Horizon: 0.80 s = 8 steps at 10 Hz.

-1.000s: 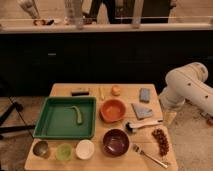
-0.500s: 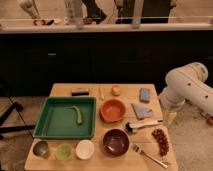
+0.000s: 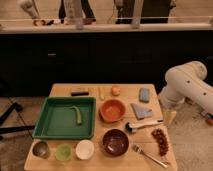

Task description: Place sponge in purple bowl

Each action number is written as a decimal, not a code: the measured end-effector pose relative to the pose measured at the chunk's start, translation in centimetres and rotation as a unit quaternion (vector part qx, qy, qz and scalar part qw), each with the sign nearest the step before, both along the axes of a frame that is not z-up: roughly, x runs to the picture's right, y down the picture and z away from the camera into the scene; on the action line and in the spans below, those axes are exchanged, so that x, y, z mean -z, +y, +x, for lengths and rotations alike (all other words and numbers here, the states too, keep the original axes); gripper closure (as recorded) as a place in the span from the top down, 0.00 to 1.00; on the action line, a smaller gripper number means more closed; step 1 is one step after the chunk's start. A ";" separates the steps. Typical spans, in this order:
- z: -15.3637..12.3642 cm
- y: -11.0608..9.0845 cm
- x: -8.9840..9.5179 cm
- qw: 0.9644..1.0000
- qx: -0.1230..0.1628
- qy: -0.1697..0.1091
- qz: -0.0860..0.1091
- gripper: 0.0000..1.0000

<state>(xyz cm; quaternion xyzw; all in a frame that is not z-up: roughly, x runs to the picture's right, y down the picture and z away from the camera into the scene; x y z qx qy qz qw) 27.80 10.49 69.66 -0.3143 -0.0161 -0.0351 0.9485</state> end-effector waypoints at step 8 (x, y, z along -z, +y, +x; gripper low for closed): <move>-2.1 -0.8 -3.2 0.928 0.270 -0.244 -0.074 0.80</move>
